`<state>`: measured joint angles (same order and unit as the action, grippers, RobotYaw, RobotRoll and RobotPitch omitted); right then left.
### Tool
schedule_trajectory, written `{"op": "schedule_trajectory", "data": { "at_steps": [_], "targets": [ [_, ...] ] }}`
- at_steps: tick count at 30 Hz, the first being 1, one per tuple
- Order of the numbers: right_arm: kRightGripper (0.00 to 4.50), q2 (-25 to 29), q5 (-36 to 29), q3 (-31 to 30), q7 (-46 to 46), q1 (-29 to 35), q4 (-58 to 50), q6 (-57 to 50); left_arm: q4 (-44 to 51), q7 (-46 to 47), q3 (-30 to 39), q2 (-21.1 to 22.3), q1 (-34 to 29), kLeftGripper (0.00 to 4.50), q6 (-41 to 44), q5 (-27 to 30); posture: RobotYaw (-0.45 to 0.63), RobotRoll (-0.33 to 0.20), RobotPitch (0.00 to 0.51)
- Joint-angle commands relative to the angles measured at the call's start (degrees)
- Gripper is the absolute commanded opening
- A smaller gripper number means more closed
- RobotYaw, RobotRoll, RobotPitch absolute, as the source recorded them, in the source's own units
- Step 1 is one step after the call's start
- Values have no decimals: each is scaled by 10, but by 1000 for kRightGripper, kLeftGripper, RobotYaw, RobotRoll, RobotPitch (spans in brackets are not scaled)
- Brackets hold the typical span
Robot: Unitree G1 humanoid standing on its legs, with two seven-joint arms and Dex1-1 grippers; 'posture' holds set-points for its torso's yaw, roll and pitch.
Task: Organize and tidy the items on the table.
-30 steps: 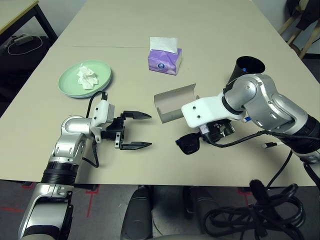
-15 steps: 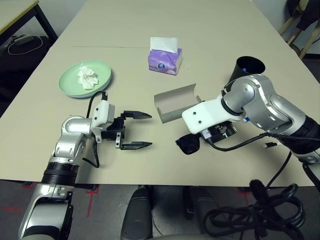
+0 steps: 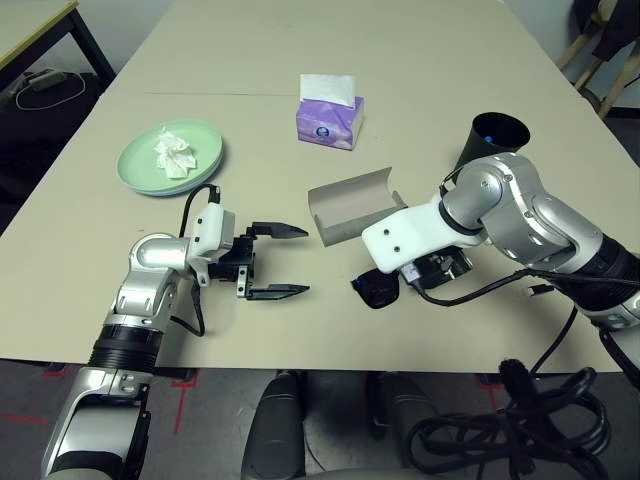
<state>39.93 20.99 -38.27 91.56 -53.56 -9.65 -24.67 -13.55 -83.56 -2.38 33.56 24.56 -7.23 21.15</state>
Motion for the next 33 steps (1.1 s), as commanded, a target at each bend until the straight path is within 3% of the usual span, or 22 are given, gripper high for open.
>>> {"op": "schedule_trajectory", "data": {
  "at_steps": [1,13,16,24,25,33],
  "targets": [
    [4500,-4,6,-12,3,7,0,3,12,-1,-11,1,-3,4486,-5,-4,122,0,165],
    [4500,-19,18,-17,-6,12,24,13,12,0,-11,3,-2,4486,-8,-5,128,0,166],
    [3882,-22,21,-18,-10,14,33,19,16,3,-11,3,-5,4500,-8,-4,132,0,165],
    [688,-25,21,-14,-10,8,44,32,16,6,-10,5,-7,4500,-9,-4,131,0,159],
    [443,-25,20,-13,-9,7,43,33,14,6,-10,5,-7,4500,-10,-4,130,0,158],
    [450,-22,10,-1,-2,-6,32,33,5,5,-11,4,-3,4500,-13,-5,121,0,149]
  ]
}}
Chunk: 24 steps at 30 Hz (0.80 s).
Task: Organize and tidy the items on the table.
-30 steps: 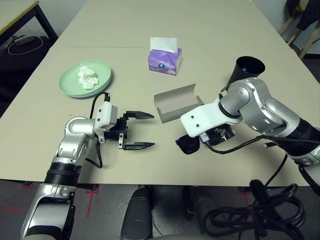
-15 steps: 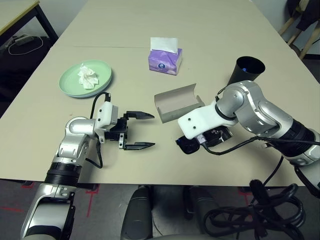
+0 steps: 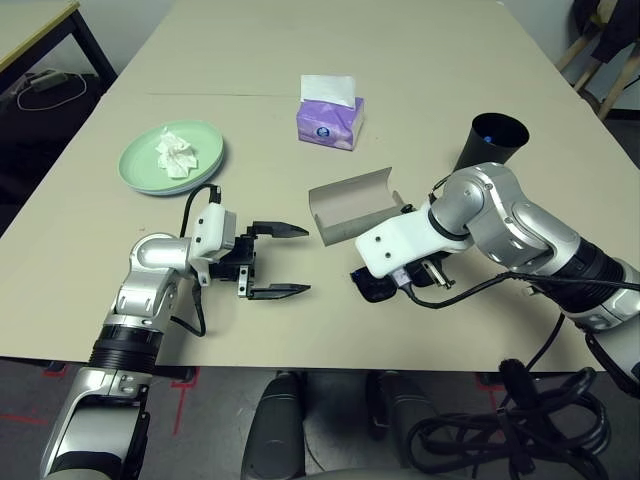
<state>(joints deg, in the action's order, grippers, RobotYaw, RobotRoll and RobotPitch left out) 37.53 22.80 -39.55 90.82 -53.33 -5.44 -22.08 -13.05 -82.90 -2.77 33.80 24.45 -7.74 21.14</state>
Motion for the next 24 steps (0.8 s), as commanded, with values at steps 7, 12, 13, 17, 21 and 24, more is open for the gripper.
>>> {"op": "schedule_trajectory", "data": {
  "at_steps": [7,12,13,17,21,24],
  "targets": [
    [445,11,-38,37,17,-35,-20,-3,-2,-2,-5,4,1,4500,-5,-3,118,0,141],
    [439,10,-57,58,16,-64,-10,-7,-4,9,1,4,5,4500,0,-2,117,0,133],
    [439,9,-58,59,15,-67,-8,-7,-5,12,2,4,6,4500,0,-2,117,0,132],
    [438,-2,-58,63,-1,-86,21,-2,-4,46,11,1,15,4500,16,-1,119,0,127],
    [437,-22,-50,59,-26,-106,69,10,-3,63,15,3,18,4500,23,-1,126,0,125],
    [437,-43,-43,56,-49,-121,112,18,0,69,19,6,20,4500,27,0,133,0,127]
  ]
}}
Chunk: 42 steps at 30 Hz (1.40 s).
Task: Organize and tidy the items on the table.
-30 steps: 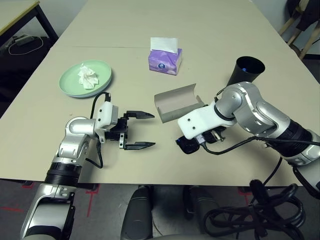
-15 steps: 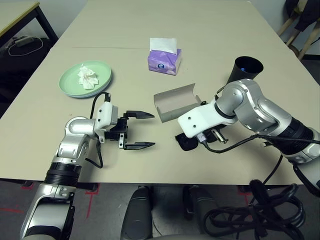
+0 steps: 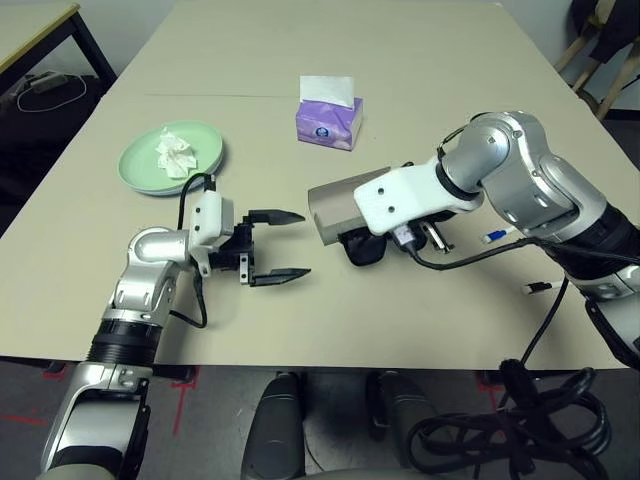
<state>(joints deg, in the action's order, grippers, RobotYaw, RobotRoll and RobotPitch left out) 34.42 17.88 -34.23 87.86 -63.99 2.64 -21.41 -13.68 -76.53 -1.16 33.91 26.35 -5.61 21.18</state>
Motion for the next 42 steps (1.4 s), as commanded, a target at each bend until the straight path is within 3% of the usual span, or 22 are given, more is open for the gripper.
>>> {"op": "schedule_trajectory", "data": {
  "at_steps": [1,22,42],
  "targets": [
    [437,-18,9,2,-26,-19,46,15,8,6,4,6,2,4500,8,1,133,0,128],
    [435,-110,66,-5,-129,-98,292,149,50,59,35,0,-13,4500,84,37,172,0,142],
    [434,-130,104,-7,-159,-89,342,213,75,71,35,2,-20,4500,100,43,185,0,146]
  ]
}}
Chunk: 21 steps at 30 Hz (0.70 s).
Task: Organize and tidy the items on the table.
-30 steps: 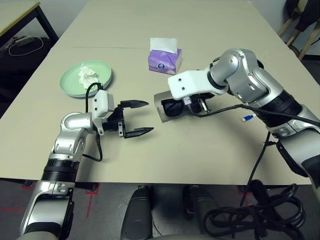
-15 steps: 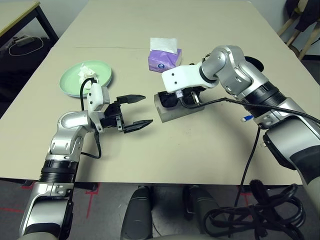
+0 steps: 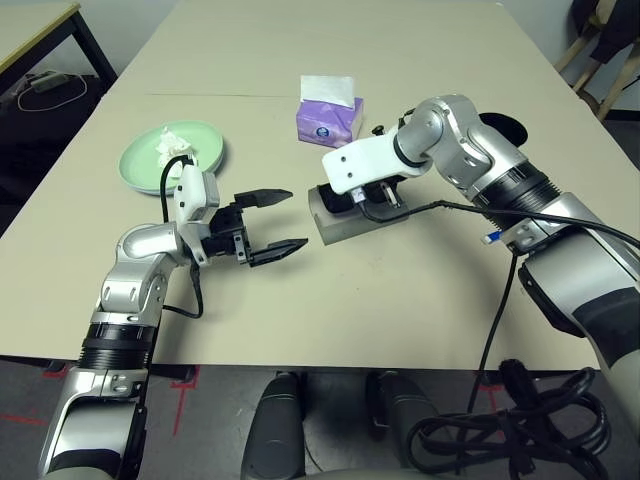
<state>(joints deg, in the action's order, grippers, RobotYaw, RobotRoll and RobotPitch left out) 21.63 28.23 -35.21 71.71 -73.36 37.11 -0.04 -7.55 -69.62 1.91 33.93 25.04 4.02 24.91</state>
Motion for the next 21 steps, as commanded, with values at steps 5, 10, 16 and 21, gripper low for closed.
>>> {"op": "schedule_trajectory", "data": {
  "at_steps": [5,10,16,21],
  "targets": [
    [434,-5,-3,2,14,17,-13,-13,14,4,4,1,-6,4500,4,6,185,0,146],
    [434,-6,-3,2,24,26,-29,-24,15,5,3,0,-5,4500,5,6,186,0,144],
    [434,-5,-2,-1,38,32,-37,-31,16,7,2,-2,-5,4500,4,5,188,0,141],
    [433,-7,0,-3,41,32,-31,-29,16,9,2,-2,-6,4500,2,5,192,0,137]
  ]
}}
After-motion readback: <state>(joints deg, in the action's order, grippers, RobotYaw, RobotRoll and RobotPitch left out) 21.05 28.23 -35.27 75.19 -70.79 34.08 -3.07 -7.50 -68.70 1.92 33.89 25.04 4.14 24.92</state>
